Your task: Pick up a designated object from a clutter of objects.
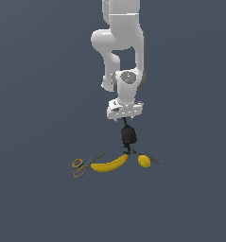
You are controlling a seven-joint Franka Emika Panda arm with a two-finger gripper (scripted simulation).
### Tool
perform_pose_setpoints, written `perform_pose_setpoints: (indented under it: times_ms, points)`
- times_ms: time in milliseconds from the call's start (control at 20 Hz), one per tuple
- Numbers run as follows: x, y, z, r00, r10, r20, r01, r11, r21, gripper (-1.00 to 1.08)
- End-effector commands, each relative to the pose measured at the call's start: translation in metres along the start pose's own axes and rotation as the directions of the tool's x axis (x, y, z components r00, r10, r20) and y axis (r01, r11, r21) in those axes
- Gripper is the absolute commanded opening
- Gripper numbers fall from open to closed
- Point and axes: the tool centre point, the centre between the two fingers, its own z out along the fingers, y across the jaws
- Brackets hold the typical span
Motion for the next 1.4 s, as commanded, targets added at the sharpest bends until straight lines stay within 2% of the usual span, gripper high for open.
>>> perform_pose_setpoints:
  times_ms: [0, 300, 350, 1000, 1350]
  points:
    - [0.0, 0.0, 0.007, 1.0, 0.0, -0.001, 0.0, 1.0, 0.0, 1.0]
    - [0.001, 0.0, 0.014, 1.0, 0.0, -0.001, 0.0, 1.0, 0.0, 1.0]
    - [0.001, 0.0, 0.014, 1.0, 0.0, -0.001, 0.0, 1.0, 0.0, -1.0]
    - [0.002, -0.001, 0.012, 1.0, -0.002, -0.001, 0.002, 1.0, 0.0, -1.0]
    - [0.011, -0.006, -0.003, 1.0, -0.002, -0.001, 0.002, 1.0, 0.0, -1.0]
